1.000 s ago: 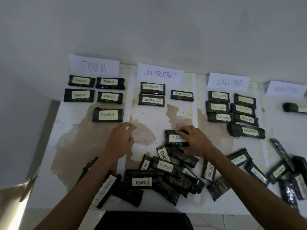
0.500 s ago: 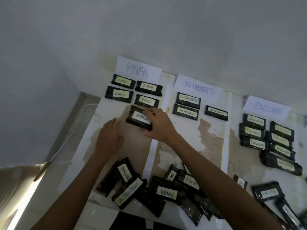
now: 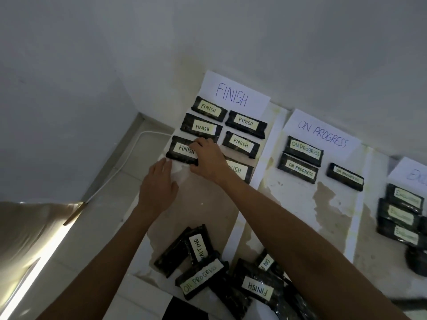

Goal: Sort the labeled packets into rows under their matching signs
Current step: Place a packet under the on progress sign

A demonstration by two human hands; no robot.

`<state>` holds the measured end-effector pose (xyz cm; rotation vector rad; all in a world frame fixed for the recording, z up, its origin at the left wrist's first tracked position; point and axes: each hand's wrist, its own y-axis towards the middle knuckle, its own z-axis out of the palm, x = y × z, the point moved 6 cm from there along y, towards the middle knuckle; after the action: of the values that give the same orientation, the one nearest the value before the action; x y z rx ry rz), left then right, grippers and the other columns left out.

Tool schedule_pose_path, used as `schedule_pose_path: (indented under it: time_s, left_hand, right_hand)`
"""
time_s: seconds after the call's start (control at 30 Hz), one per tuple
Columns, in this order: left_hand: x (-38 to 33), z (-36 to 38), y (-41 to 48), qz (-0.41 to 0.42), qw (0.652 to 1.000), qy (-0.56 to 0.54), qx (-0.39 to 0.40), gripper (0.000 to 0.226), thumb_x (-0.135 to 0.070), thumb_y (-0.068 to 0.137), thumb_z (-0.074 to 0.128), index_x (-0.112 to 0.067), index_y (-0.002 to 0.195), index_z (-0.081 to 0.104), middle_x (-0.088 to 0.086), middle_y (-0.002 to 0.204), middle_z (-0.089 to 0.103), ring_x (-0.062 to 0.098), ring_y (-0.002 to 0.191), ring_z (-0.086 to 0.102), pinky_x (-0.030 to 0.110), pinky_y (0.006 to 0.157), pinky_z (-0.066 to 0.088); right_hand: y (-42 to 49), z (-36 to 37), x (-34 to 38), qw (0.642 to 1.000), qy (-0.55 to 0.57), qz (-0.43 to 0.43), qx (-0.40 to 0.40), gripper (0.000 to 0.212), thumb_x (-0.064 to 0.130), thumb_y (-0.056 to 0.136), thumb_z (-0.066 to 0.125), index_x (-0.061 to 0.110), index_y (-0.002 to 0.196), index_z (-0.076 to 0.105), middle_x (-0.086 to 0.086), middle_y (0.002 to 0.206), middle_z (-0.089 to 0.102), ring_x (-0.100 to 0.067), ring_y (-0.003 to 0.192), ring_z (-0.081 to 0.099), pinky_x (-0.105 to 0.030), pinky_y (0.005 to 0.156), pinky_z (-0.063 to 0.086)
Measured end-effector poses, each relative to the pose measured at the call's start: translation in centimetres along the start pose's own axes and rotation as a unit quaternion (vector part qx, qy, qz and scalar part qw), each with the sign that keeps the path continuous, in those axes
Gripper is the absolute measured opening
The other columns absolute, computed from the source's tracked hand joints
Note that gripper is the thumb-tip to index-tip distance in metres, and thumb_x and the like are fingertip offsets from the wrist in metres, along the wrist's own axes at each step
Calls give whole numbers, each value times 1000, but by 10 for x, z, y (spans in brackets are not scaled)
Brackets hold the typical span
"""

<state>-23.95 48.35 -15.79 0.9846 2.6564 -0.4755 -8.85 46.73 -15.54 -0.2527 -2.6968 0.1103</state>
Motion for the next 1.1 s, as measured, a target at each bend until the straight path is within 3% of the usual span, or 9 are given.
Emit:
schedule_pose_path:
  time_s: [0.1, 0.23, 0.37, 0.5, 0.63, 0.77, 0.93, 1.0, 1.1]
  left_hand:
    - [1, 8, -3, 2, 1000, 21, 20, 60, -13, 77, 63, 4, 130, 42, 29, 138, 40, 46, 123, 41, 56, 92, 44]
    - [-3, 6, -3, 6, 999, 22, 22, 56, -11, 75, 65, 5, 126, 47, 30, 134, 44, 47, 120, 44, 57, 91, 44]
    - [-21, -2, -8, 24, 999, 21, 6, 47, -12, 73, 67, 2, 117, 56, 28, 124, 54, 44, 113, 50, 55, 86, 45]
    - [-54, -5, -22, 65, 998, -3, -10, 43, -18, 71, 54, 0, 109, 61, 24, 115, 59, 42, 106, 55, 52, 80, 49]
    - [-95, 10, -42, 108, 994, -25, 21, 45, -20, 72, 48, -5, 113, 61, 17, 116, 59, 35, 107, 53, 46, 84, 47]
    - [-138, 30, -63, 165, 984, -26, 57, 45, -19, 75, 42, -6, 113, 61, 14, 114, 60, 32, 108, 52, 42, 87, 46]
    - [-177, 50, -84, 183, 978, -16, 96, 40, -17, 77, 50, -9, 115, 60, 11, 117, 58, 31, 111, 50, 44, 88, 46]
    - [-189, 56, -91, 183, 978, -14, 100, 38, -16, 80, 54, -10, 116, 60, 11, 121, 57, 30, 115, 48, 43, 90, 45]
    - [-207, 61, -100, 182, 978, -7, 104, 38, -16, 81, 54, -12, 119, 57, 7, 124, 54, 27, 116, 46, 42, 91, 42]
  right_hand:
    - [-3, 0, -2, 1000, 6, -9, -6, 60, 23, 72, 72, 5, 127, 53, -17, 130, 51, -35, 114, 48, -45, 95, 41]
    - [-13, -4, -3, 999, 8, -32, -1, 68, 25, 75, 71, 4, 134, 46, -22, 141, 42, -37, 131, 37, -47, 107, 31]
    - [-45, -28, -1, 998, 35, -37, -33, 59, 15, 74, 68, 1, 129, 51, -24, 131, 51, -39, 122, 47, -47, 101, 39]
    - [-105, -52, -7, 998, 51, -24, -38, 50, 10, 75, 63, 1, 124, 55, -23, 122, 55, -40, 108, 53, -47, 90, 48]
    - [-180, -67, -29, 998, 47, 28, -17, 41, 5, 75, 63, 2, 117, 61, -21, 111, 61, -39, 95, 57, -45, 80, 49]
    - [-259, -66, -72, 988, 19, 140, 61, 44, 10, 79, 61, 10, 123, 58, -15, 122, 57, -36, 107, 52, -43, 88, 46]
    - [-347, -57, -124, 919, -130, 319, 191, 49, 31, 86, 58, 14, 129, 43, -13, 127, 46, -34, 113, 46, -44, 92, 40]
    - [-369, -48, -136, 908, -138, 339, 204, 48, 33, 87, 58, 13, 128, 42, -14, 126, 44, -33, 111, 47, -44, 88, 42]
    - [-379, -38, -143, 921, -137, 321, 172, 49, 27, 86, 63, 13, 127, 42, -14, 126, 44, -33, 108, 49, -43, 82, 48]
